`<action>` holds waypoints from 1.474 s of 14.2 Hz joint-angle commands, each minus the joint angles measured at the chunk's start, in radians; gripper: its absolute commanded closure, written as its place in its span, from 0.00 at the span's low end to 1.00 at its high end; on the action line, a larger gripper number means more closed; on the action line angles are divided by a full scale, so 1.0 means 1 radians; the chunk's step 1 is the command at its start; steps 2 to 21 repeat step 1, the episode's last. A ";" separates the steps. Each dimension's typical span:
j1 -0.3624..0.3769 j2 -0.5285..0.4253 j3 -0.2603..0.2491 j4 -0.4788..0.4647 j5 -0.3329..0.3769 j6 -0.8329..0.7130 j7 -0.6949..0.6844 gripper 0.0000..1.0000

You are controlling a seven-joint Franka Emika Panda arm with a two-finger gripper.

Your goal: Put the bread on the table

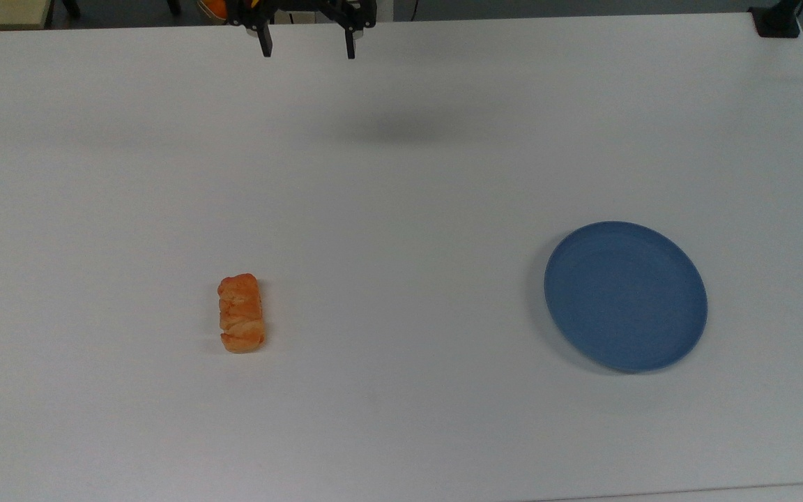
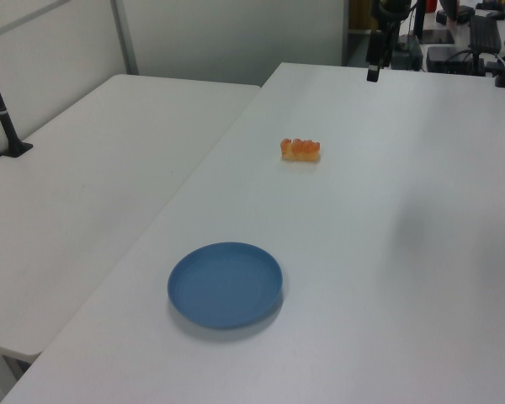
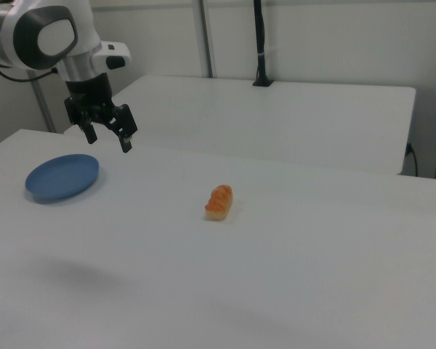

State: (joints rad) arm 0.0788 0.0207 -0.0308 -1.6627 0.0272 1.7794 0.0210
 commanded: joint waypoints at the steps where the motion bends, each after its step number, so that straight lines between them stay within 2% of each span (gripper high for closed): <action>1: 0.007 -0.004 -0.005 0.008 0.011 -0.006 -0.012 0.00; 21: 0.007 -0.004 -0.005 0.008 0.011 -0.006 -0.012 0.00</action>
